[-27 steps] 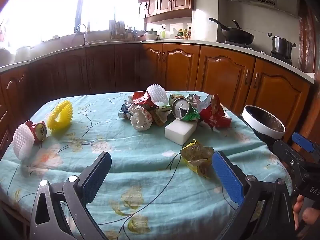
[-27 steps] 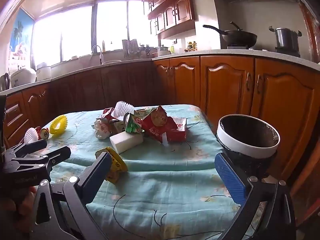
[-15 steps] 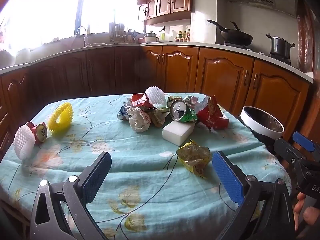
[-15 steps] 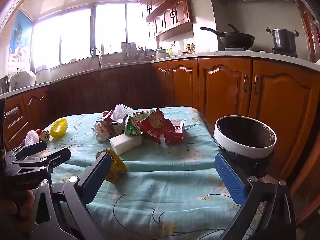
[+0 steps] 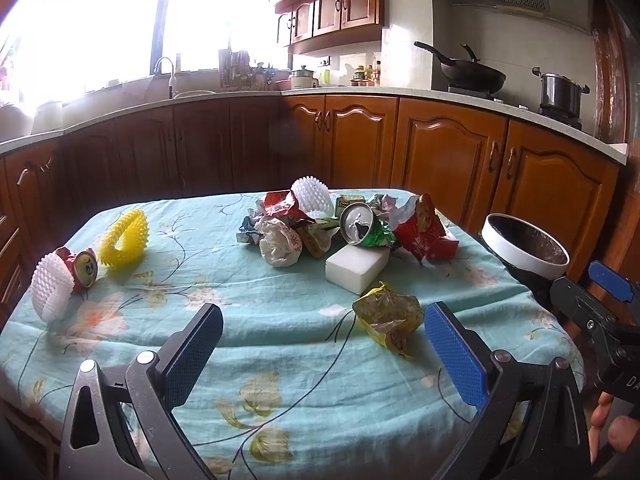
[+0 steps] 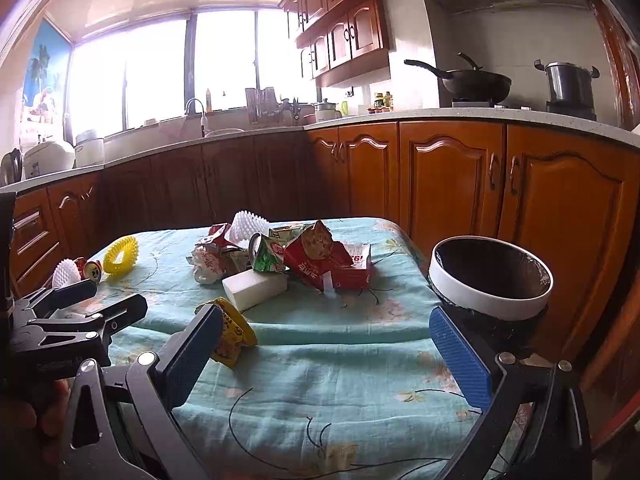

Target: Collect trash

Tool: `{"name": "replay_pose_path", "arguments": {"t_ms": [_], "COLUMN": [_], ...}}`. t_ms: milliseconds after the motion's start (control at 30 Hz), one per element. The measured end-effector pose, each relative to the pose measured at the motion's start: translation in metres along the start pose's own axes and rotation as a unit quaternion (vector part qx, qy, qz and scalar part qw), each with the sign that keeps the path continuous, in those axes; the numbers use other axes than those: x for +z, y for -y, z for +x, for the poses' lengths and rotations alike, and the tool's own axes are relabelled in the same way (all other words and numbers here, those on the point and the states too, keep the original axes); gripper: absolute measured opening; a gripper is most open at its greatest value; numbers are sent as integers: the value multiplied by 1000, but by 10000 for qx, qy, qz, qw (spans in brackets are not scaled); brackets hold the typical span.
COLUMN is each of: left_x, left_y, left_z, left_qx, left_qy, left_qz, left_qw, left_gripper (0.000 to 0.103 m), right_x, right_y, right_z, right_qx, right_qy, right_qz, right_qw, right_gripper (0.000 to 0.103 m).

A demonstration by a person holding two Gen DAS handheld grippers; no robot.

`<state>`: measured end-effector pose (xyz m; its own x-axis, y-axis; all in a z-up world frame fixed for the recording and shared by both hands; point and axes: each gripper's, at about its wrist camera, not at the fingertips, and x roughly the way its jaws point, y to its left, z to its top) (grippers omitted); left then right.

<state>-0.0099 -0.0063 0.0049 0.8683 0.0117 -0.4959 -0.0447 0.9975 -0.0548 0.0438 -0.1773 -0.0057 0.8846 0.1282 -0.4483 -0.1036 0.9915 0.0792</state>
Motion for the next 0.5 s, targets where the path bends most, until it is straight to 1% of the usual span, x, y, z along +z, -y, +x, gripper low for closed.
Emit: {"name": "replay_pose_path", "arguments": {"t_ms": [500], "left_x": [0], "left_y": [1], "left_z": [-2], "left_qx": [-22], "left_qy": [-1], "left_qz": [6], "left_qw": [10000], "left_gripper": [102], "right_x": [3], "right_y": [2], "right_z": [-3], "right_qx": [117], "right_qy": [31], "right_qz": [73], "right_qw": [9999], "right_gripper": [103]}}
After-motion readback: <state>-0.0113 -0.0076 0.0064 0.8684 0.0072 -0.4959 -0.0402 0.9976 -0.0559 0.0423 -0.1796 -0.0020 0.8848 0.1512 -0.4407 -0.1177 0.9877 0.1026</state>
